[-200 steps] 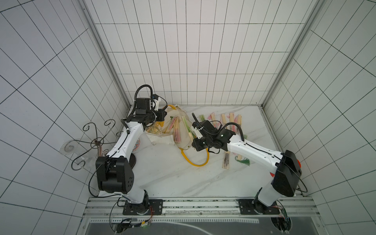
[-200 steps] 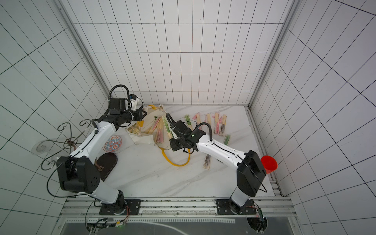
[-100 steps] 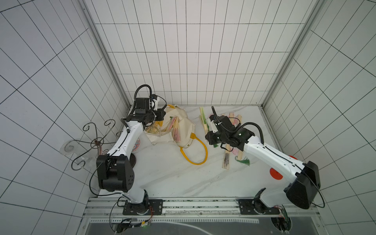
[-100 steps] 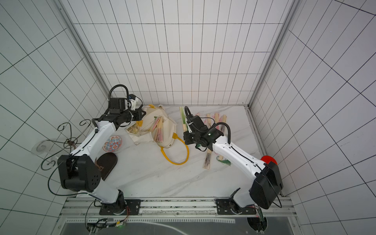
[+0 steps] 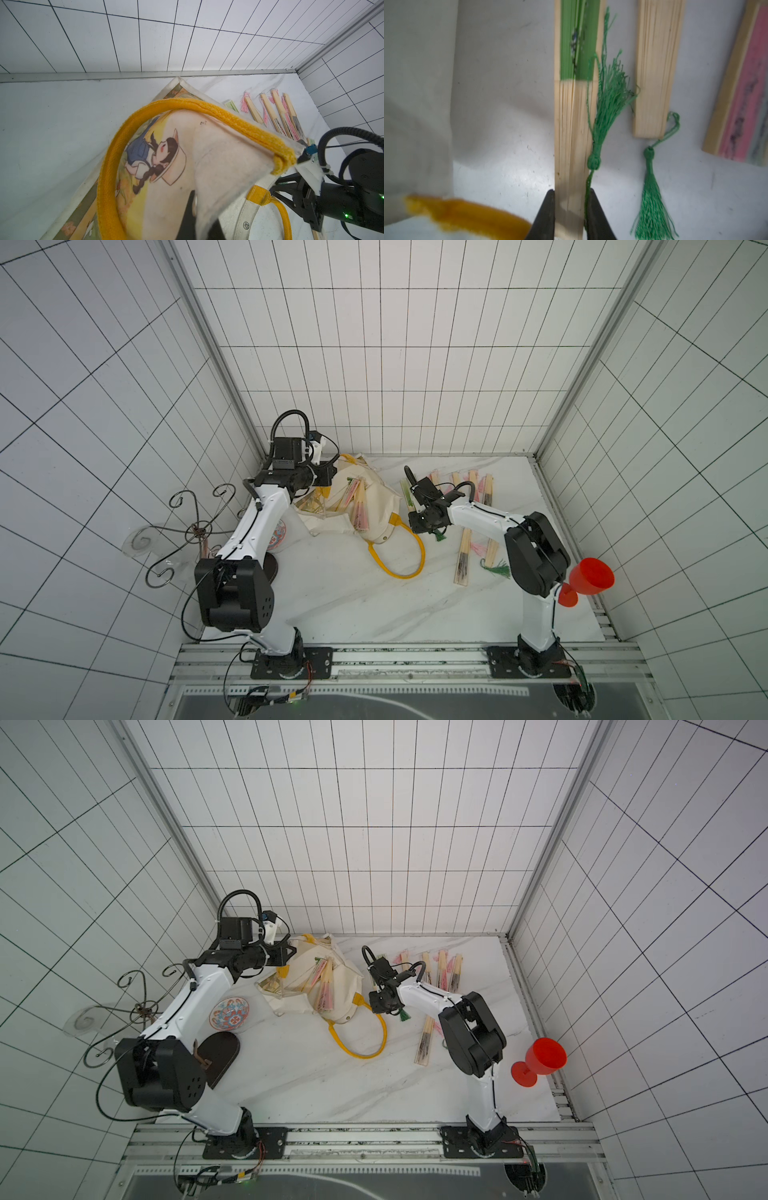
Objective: Take out the folding fans from the tote bags
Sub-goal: Place the folding fan at the center of the board.
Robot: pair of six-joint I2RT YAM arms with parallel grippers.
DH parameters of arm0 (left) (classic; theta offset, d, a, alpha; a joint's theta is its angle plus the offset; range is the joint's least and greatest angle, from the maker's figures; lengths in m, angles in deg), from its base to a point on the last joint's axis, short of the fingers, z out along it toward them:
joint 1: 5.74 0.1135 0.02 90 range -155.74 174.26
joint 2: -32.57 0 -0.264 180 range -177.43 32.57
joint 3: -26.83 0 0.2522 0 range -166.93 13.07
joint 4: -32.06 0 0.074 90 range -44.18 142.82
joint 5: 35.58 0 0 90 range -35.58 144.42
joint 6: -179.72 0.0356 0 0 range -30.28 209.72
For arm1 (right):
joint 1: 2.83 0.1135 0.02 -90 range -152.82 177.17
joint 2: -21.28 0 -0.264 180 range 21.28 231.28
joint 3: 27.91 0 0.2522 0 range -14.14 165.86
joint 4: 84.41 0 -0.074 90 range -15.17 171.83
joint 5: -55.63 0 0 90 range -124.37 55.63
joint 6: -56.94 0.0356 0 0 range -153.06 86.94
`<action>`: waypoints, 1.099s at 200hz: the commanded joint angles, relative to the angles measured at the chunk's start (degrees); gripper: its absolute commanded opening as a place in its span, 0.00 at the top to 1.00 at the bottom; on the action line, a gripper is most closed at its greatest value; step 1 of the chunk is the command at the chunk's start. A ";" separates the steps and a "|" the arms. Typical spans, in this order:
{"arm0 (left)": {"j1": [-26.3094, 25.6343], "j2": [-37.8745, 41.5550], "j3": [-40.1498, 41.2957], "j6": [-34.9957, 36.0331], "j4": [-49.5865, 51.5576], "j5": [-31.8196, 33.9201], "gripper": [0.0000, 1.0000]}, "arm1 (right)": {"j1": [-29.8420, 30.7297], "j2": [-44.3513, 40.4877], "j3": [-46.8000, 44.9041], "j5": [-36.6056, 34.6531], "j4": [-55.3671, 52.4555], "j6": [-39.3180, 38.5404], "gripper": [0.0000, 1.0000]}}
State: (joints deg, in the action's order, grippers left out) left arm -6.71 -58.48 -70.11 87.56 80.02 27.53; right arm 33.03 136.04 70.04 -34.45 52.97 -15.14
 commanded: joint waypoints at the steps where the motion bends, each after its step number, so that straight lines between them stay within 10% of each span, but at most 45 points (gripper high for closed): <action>1: 2.12 1.23 -1.85 2.68 1.50 -1.38 1.00 | -0.35 2.33 7.59 2.66 0.63 -1.47 1.00; 113: 4.66 0.08 -2.87 3.54 2.63 -7.19 1.00 | -0.52 4.10 8.25 2.52 -2.21 -2.29 0.54; 220: 3.84 -0.06 -2.95 5.00 3.04 -11.35 1.00 | -1.36 -17.02 -2.45 5.98 5.40 -0.27 0.55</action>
State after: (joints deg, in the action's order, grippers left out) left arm -2.32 -58.48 -71.14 90.86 83.38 18.61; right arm 31.92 122.77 72.97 -31.63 54.91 -15.91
